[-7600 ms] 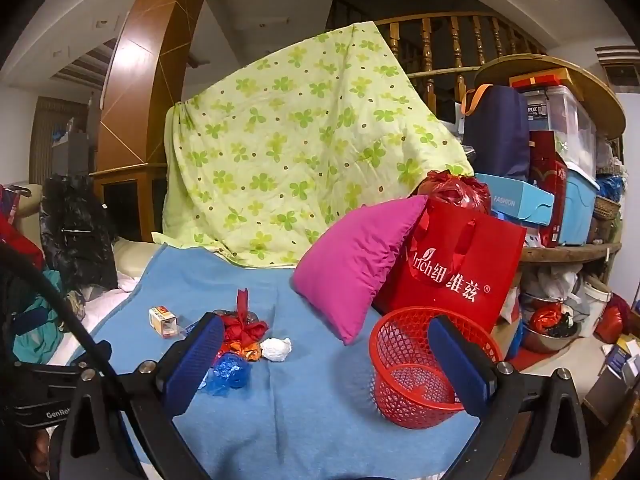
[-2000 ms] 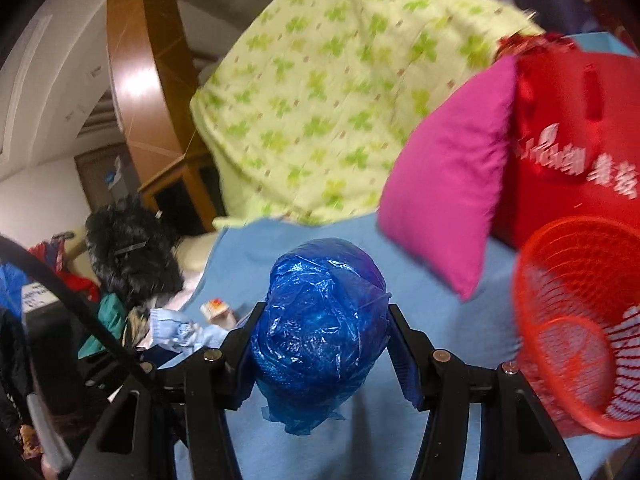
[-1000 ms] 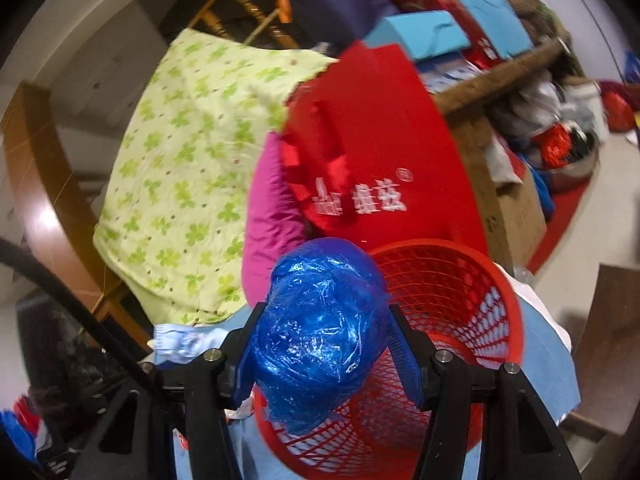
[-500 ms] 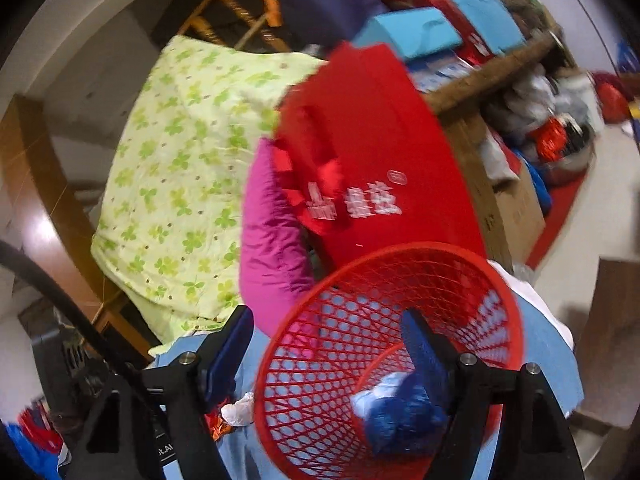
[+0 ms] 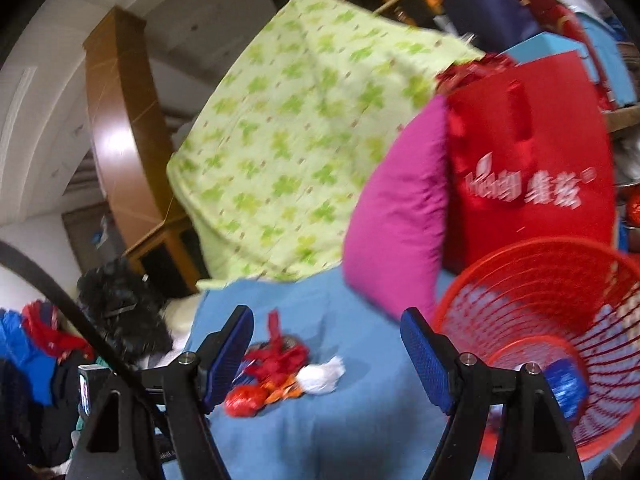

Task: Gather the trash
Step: 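Grasp the white plastic bag with the right gripper while the left gripper grasps the medicine box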

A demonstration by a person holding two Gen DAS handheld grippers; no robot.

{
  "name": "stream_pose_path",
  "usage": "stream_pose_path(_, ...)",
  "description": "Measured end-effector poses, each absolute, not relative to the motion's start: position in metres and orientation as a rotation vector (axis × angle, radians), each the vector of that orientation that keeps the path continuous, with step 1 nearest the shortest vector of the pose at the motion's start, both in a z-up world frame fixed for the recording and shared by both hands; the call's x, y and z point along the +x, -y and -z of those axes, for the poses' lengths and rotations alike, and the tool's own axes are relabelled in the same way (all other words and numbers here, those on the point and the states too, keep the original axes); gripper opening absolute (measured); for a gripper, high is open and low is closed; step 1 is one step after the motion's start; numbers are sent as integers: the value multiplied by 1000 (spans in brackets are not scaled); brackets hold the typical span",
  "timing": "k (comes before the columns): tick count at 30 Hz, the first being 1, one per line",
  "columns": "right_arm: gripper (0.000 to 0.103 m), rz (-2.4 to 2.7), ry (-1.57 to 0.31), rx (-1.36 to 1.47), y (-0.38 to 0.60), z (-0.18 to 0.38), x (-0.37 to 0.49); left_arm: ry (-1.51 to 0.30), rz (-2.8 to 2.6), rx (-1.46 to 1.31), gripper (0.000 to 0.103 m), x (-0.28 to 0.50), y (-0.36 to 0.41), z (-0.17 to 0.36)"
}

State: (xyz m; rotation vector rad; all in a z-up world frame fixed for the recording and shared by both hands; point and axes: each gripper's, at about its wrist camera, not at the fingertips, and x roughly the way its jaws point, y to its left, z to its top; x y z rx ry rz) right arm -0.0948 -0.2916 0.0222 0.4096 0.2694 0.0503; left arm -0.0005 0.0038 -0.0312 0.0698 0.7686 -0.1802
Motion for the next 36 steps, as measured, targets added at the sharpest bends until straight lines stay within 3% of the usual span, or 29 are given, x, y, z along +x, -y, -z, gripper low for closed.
stream_pose_path(14,79,-79,-585,486,259,44,21,-798,-79,-187,66,71,-120,50)
stream_pose_path(21,78,-73,-695,539,262,75,83,-847,-142,-198,70,164,-128,34)
stream_pose_path(26,78,-74,-756,566,267,93,105,-981,-210,-218,70,223,-123,46)
stream_pose_path(36,78,-95,-791,574,264,96,113,-1111,-246,-269,74,239,-118,79)
